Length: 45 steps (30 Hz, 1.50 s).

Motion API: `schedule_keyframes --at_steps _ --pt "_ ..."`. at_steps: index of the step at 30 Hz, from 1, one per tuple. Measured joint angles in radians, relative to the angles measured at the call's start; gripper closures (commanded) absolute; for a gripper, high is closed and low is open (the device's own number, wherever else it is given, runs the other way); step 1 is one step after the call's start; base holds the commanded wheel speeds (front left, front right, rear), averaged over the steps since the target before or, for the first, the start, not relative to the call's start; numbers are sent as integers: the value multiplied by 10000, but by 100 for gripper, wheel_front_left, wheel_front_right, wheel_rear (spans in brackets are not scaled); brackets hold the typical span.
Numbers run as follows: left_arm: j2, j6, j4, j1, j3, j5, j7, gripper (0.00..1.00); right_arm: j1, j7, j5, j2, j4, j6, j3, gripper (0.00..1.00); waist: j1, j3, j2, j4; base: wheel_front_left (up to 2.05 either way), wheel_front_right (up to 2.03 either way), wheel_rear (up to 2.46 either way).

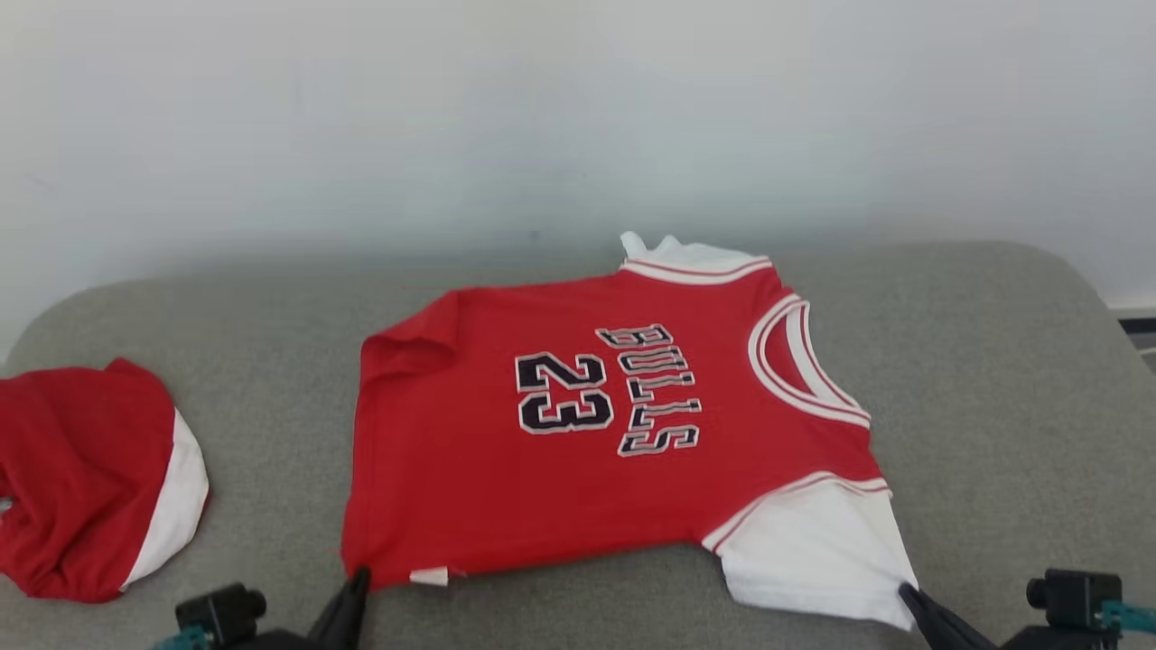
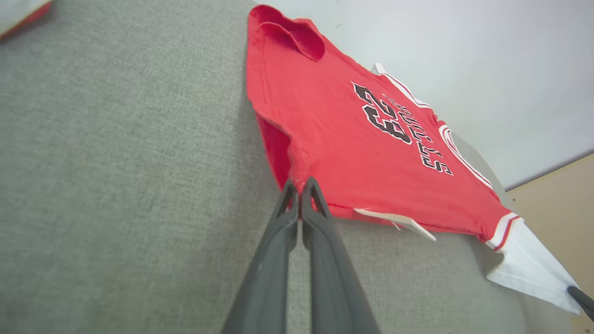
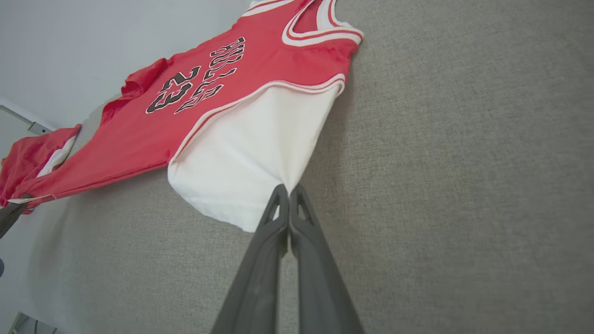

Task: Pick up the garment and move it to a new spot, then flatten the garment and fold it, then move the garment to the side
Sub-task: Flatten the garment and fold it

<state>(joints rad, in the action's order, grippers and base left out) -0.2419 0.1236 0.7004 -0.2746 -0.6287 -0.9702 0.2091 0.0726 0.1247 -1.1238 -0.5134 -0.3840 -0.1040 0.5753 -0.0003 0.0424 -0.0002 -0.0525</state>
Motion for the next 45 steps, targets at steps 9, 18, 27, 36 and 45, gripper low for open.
schedule_keyframes --at_steps 9,18,27,36,45 --pt "23 -192 -533 870 -303 59 29 100 -1104 -105 -477 -477 640 439 -267 100 1 433 0 -63 0 0 0" --pt "-31 -435 -811 1004 -169 15 29 100 -1329 -445 -533 -568 1166 986 -180 100 4 157 1 -160 0 0 0" --pt "4 -633 -1022 707 -242 123 -136 100 -895 -941 -199 -502 1555 1367 259 100 4 -364 2 -198 0 0 0" --pt "-495 -614 -1185 -1744 44 178 -1193 100 1900 -1979 119 -184 1745 1496 299 100 5 -1297 2 -155 0 0 0" --pt "-1287 -610 -617 -8110 1183 362 -2698 100 8919 -2477 911 1829 533 1898 -1950 100 8 -2524 5 28 0 0 0"
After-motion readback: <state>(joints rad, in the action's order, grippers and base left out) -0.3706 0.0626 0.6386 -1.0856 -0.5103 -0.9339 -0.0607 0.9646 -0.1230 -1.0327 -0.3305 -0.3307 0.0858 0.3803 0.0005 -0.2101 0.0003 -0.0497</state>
